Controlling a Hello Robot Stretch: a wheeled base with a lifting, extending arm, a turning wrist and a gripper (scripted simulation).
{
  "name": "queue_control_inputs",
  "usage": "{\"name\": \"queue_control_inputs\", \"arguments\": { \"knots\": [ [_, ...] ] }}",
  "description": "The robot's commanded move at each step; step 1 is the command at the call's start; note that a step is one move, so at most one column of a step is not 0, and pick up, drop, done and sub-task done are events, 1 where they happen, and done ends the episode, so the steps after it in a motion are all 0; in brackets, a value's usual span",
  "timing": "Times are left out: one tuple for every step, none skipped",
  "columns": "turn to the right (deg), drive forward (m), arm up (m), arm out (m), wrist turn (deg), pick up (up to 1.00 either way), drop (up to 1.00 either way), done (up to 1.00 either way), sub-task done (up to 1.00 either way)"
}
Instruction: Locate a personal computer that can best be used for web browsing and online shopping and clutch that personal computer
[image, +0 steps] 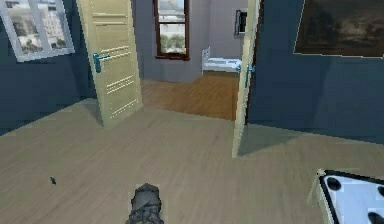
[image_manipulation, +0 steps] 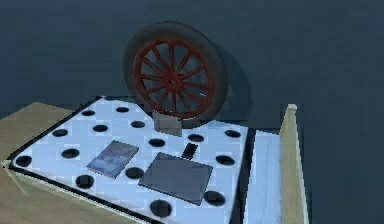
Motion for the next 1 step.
{"name": "queue_control_inputs", "arguments": {
  "knots": [
    [0.0,0.00,0.00,0.34,0.0,0.00,0.00,0.00,0.00]
  ]
}}
